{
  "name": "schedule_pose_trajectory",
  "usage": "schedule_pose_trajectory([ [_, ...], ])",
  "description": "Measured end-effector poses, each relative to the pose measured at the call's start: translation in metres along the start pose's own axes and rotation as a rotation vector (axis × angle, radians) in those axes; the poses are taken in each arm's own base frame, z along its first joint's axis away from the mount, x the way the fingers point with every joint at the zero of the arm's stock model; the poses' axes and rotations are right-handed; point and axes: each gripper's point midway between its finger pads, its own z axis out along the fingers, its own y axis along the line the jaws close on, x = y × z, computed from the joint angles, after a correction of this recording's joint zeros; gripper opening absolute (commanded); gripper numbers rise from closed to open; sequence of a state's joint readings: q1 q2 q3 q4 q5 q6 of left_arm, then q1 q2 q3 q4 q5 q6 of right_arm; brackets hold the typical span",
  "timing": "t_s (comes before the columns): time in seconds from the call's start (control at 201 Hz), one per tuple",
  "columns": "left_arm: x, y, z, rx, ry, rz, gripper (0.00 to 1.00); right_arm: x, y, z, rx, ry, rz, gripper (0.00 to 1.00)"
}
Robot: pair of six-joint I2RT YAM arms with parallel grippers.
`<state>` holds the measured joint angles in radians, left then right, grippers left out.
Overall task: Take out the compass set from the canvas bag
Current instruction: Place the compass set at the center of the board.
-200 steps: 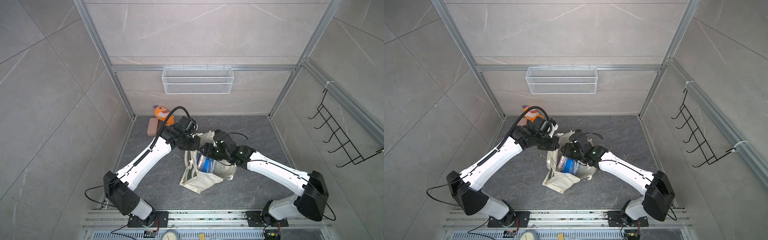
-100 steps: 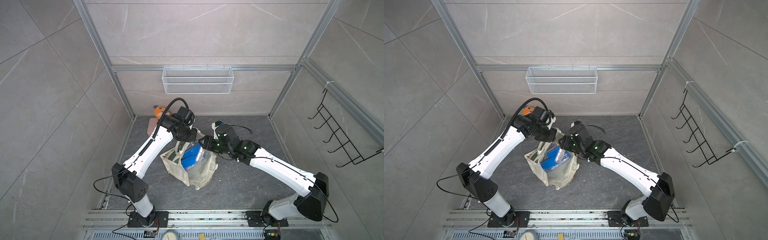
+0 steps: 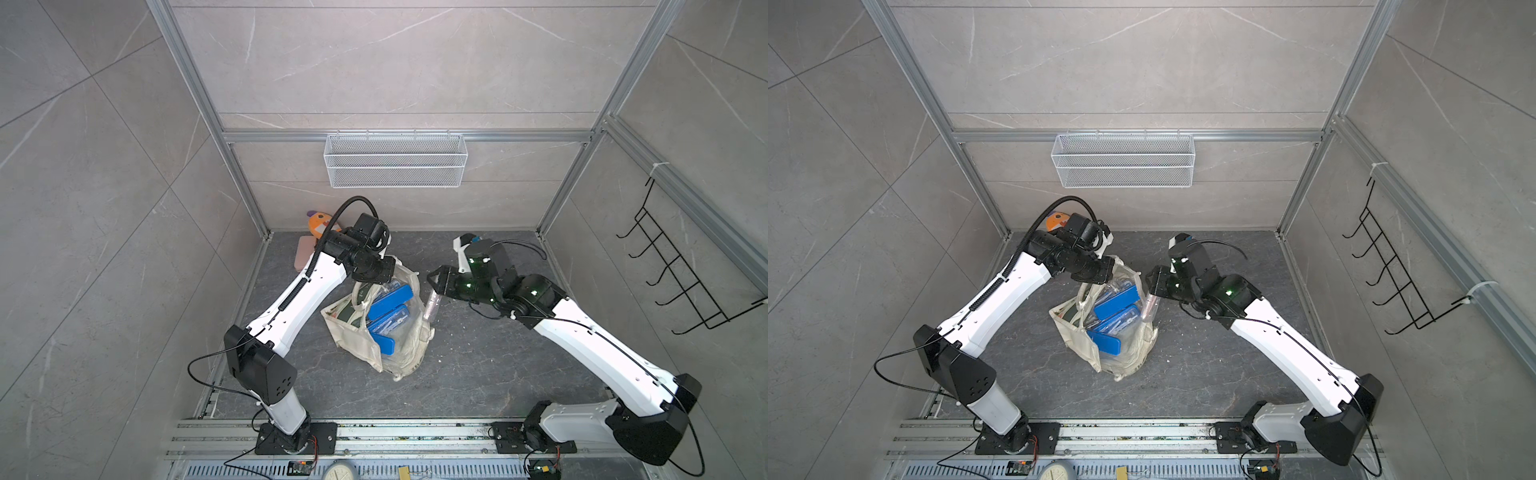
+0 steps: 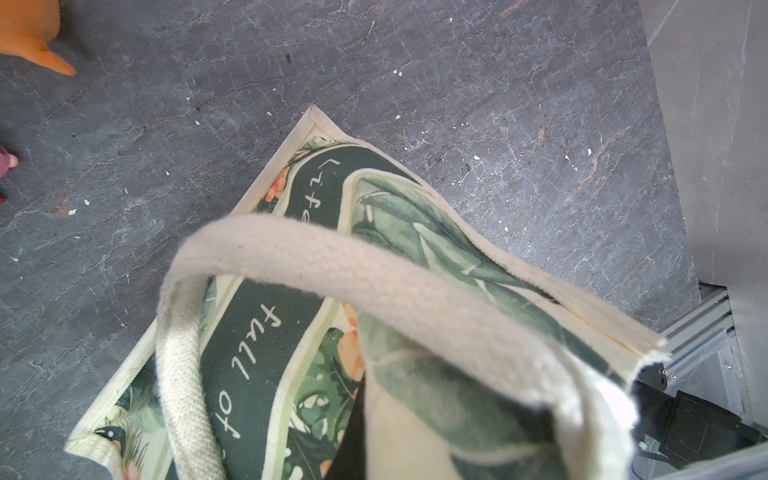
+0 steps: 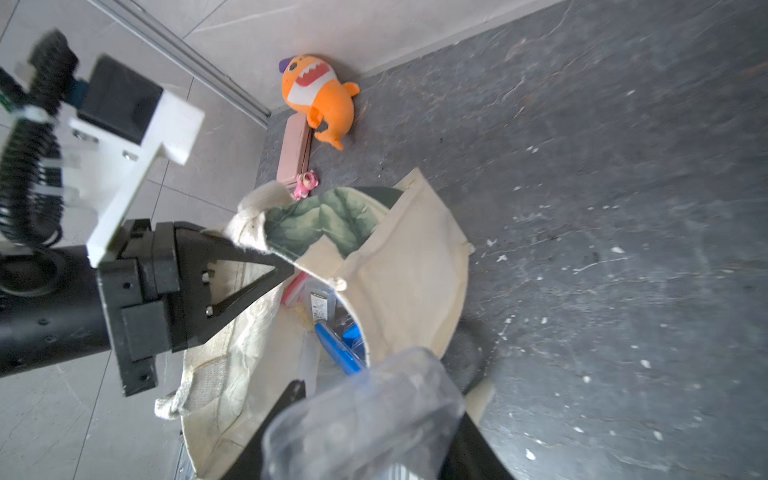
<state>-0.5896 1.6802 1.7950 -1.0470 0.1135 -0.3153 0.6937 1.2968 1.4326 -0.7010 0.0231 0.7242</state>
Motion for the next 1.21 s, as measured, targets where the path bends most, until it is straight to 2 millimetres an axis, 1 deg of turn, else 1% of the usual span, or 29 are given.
schedule_pose_trajectory([
  [0.07,0.0,0.001,0.0,-0.001,0.0,-0.002,0.0,-0.008,-0.014,-0.01,0.034,-0.016,-0.004,0.19],
  [0.14,0.001,0.001,0.002,0.0,0.003,-0.003,0.0,-0.01,-0.032,-0.013,0.085,-0.008,-0.006,0.19],
  [0.244,0.002,0.002,0.006,0.0,0.005,-0.009,0.0,-0.009,-0.059,-0.008,0.169,0.026,-0.006,0.19],
  [0.384,0.004,0.003,0.008,0.001,0.002,-0.012,0.0,-0.008,-0.098,0.004,0.275,0.078,0.006,0.19],
  [0.474,0.005,0.002,0.006,0.004,-0.002,-0.014,0.0,-0.006,-0.127,0.018,0.348,0.126,0.021,0.19],
  [0.723,0.006,-0.001,0.008,0.027,-0.001,-0.022,0.0,0.017,-0.215,0.067,0.549,0.313,0.078,0.18],
  [0.947,0.01,-0.003,0.01,0.051,-0.002,-0.031,0.0,0.032,-0.289,0.097,0.69,0.44,0.148,0.17],
  [1.077,0.013,-0.004,0.009,0.061,-0.009,-0.037,0.0,0.034,-0.32,0.117,0.744,0.49,0.158,0.16],
  [1.206,0.012,-0.004,0.009,0.063,-0.011,-0.044,0.0,0.033,-0.336,0.13,0.771,0.516,0.15,0.16],
])
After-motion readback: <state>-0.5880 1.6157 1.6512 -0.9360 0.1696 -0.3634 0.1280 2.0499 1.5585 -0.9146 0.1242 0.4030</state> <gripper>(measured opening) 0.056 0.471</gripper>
